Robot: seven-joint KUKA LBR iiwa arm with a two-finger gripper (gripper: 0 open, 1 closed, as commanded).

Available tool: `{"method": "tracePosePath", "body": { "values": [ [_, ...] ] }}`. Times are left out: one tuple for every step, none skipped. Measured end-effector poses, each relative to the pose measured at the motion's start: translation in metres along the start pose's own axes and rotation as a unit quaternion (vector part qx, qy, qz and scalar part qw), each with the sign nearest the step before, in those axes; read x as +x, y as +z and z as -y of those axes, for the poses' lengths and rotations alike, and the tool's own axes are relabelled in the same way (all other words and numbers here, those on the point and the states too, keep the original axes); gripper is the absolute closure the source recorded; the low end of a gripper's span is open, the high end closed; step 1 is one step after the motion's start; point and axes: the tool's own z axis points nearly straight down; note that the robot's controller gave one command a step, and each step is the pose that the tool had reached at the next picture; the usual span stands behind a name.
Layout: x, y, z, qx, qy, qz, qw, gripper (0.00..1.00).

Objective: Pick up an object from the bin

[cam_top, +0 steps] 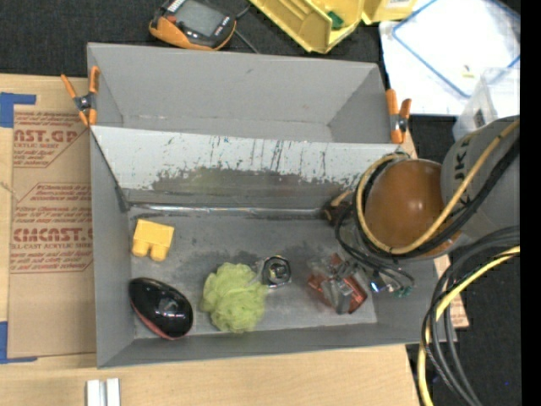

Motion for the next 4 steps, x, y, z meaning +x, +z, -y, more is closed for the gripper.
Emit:
{"method": "tracePosePath", "body": {
  "values": [
    [-0.009, 0.001, 0.021, 0.002, -0.087, 0.0060, 0.9962, 1.00],
    [-0.020, -0.066, 0.009, -0.001, -0.014, 0.0006, 0.9999, 1.00],
    [-0.020, -0.066, 0.009, -0.001, -0.014, 0.0006, 0.9999, 1.00],
    [-0.025, -0.016, -0.027, -0.003, -0.021, 0.0019, 0.9998, 1.00]
  ]
}}
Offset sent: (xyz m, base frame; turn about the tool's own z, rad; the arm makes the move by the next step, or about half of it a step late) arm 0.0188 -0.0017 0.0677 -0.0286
